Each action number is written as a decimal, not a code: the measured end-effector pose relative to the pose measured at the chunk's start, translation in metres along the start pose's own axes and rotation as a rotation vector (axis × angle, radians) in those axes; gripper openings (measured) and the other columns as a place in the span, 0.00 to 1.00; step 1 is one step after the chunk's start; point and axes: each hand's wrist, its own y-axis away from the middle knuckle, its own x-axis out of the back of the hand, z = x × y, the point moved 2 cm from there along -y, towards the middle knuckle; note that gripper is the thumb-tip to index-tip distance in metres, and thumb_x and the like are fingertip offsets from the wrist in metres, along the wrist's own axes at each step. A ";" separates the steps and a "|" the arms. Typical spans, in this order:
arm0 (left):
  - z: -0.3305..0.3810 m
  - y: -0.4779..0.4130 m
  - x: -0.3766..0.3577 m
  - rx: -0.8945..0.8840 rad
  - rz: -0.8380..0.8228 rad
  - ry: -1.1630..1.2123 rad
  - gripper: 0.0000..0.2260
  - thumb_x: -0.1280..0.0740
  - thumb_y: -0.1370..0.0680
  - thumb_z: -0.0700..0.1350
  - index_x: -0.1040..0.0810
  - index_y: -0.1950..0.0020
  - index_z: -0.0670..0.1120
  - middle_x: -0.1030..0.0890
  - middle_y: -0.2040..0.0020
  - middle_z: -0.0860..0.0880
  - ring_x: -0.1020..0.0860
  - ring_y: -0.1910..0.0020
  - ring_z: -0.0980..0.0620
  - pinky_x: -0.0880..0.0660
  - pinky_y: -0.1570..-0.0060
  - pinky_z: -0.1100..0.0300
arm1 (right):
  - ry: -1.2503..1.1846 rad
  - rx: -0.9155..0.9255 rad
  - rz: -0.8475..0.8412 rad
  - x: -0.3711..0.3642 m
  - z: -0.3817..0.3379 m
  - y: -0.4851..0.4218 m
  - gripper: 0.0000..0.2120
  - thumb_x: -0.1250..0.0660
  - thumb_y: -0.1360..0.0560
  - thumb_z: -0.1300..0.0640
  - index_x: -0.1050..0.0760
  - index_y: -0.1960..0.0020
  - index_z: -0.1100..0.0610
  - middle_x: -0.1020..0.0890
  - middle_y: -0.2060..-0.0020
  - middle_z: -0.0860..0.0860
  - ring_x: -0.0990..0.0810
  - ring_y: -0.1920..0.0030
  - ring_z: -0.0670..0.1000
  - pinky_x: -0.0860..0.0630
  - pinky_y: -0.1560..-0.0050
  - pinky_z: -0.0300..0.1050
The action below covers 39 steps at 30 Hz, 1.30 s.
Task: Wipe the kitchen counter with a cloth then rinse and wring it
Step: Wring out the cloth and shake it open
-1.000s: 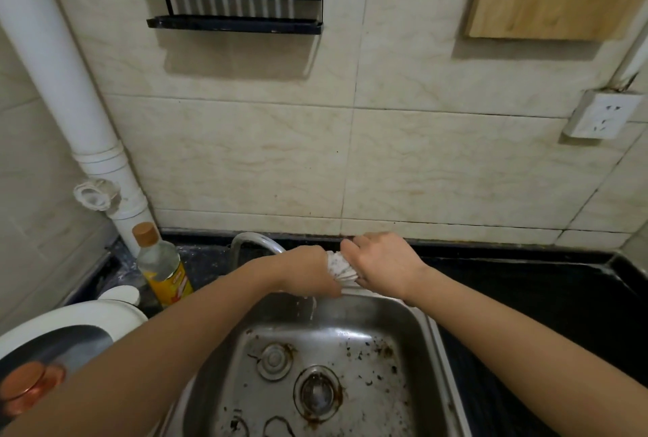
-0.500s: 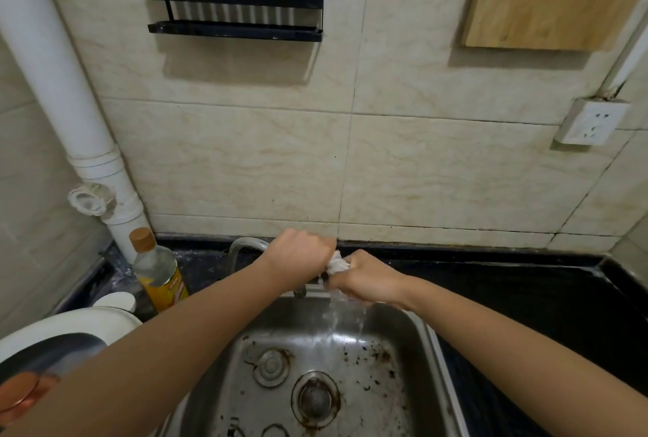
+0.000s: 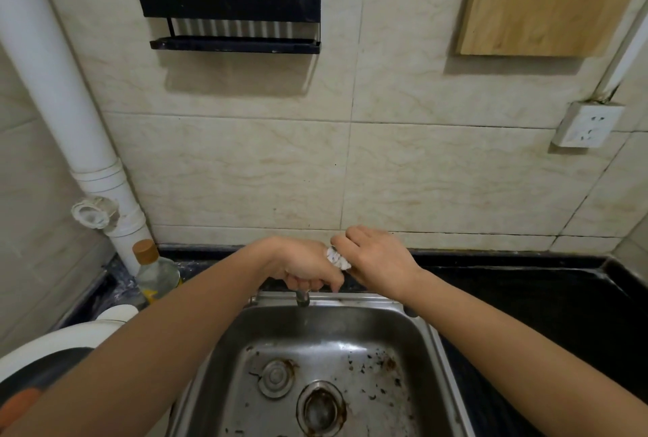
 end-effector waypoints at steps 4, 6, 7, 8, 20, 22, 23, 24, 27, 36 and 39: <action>0.002 -0.008 0.000 -0.032 0.231 -0.514 0.08 0.34 0.27 0.44 0.30 0.64 0.48 0.28 0.68 0.50 0.30 0.70 0.52 0.34 0.70 0.60 | 0.067 -0.042 -0.292 0.003 -0.005 -0.007 0.10 0.31 0.28 0.55 0.25 0.52 0.60 0.19 0.65 0.56 0.21 0.68 0.57 0.36 0.71 0.44; 0.006 -0.007 0.000 -0.041 0.374 -0.773 0.07 0.36 0.25 0.43 0.29 0.63 0.46 0.29 0.67 0.50 0.28 0.66 0.50 0.34 0.68 0.59 | 0.007 -0.181 -0.433 0.005 -0.009 -0.011 0.12 0.40 0.22 0.52 0.26 0.47 0.59 0.18 0.56 0.57 0.20 0.58 0.59 0.35 0.64 0.46; 0.009 -0.006 0.000 -0.045 0.447 -0.926 0.05 0.38 0.23 0.43 0.27 0.59 0.46 0.27 0.65 0.50 0.25 0.62 0.48 0.33 0.66 0.58 | -0.030 -0.241 -0.451 0.004 -0.011 -0.012 0.12 0.40 0.22 0.51 0.25 0.48 0.58 0.18 0.55 0.57 0.20 0.56 0.59 0.34 0.63 0.46; 0.011 -0.005 0.000 -0.060 0.507 -1.069 0.05 0.39 0.22 0.43 0.25 0.55 0.45 0.25 0.61 0.49 0.24 0.59 0.47 0.32 0.64 0.57 | -0.082 -0.300 -0.478 0.004 -0.014 -0.014 0.11 0.40 0.23 0.51 0.25 0.50 0.58 0.18 0.56 0.56 0.20 0.57 0.58 0.33 0.63 0.46; 0.003 -0.007 -0.007 -0.375 0.619 -1.412 0.08 0.46 0.19 0.36 0.31 0.42 0.40 0.21 0.52 0.45 0.21 0.55 0.45 0.33 0.65 0.55 | -1.437 -0.894 -0.818 -0.001 -0.020 0.006 0.18 0.37 0.30 0.63 0.40 0.74 0.52 0.38 0.77 0.49 0.43 0.76 0.47 0.46 0.74 0.40; 0.001 -0.008 -0.009 -0.366 0.629 -1.383 0.08 0.47 0.19 0.37 0.31 0.42 0.40 0.21 0.52 0.45 0.21 0.55 0.45 0.34 0.66 0.55 | -1.446 -0.881 -0.869 -0.001 -0.017 0.007 0.18 0.37 0.29 0.62 0.39 0.74 0.52 0.37 0.77 0.48 0.43 0.76 0.47 0.46 0.74 0.39; 0.000 -0.009 -0.011 -0.341 0.635 -1.340 0.09 0.47 0.19 0.38 0.31 0.42 0.40 0.21 0.51 0.45 0.21 0.54 0.44 0.35 0.65 0.55 | -1.394 -0.855 -0.888 0.000 -0.014 0.006 0.18 0.36 0.29 0.62 0.38 0.74 0.52 0.37 0.77 0.48 0.43 0.76 0.47 0.46 0.74 0.39; -0.002 -0.010 -0.012 -0.314 0.648 -1.275 0.08 0.46 0.19 0.39 0.31 0.42 0.41 0.21 0.50 0.45 0.21 0.53 0.44 0.35 0.65 0.55 | -1.307 -0.811 -0.897 0.002 -0.011 0.005 0.16 0.35 0.29 0.61 0.36 0.73 0.52 0.36 0.77 0.48 0.41 0.77 0.47 0.44 0.73 0.39; -0.015 -0.011 -0.011 -0.300 0.708 -0.970 0.09 0.41 0.20 0.48 0.32 0.43 0.46 0.22 0.48 0.48 0.24 0.56 0.47 0.36 0.64 0.56 | -1.073 -0.675 -0.873 0.009 -0.003 -0.003 0.07 0.34 0.28 0.57 0.30 0.64 0.53 0.30 0.73 0.48 0.35 0.74 0.46 0.37 0.70 0.40; -0.042 0.010 0.009 -0.287 0.517 0.268 0.10 0.33 0.24 0.53 0.20 0.49 0.47 0.17 0.57 0.50 0.18 0.61 0.57 0.21 0.58 0.58 | -1.079 -0.770 -0.554 0.014 0.013 -0.003 0.09 0.46 0.20 0.53 0.33 0.54 0.56 0.28 0.65 0.52 0.32 0.69 0.47 0.33 0.68 0.40; -0.044 0.018 0.014 -0.212 0.498 0.518 0.12 0.35 0.23 0.55 0.22 0.56 0.47 0.22 0.67 0.52 0.21 0.65 0.56 0.24 0.56 0.60 | -1.094 -0.735 -0.438 0.015 0.018 -0.007 0.05 0.37 0.21 0.55 0.27 0.53 0.57 0.23 0.62 0.53 0.25 0.64 0.48 0.29 0.63 0.42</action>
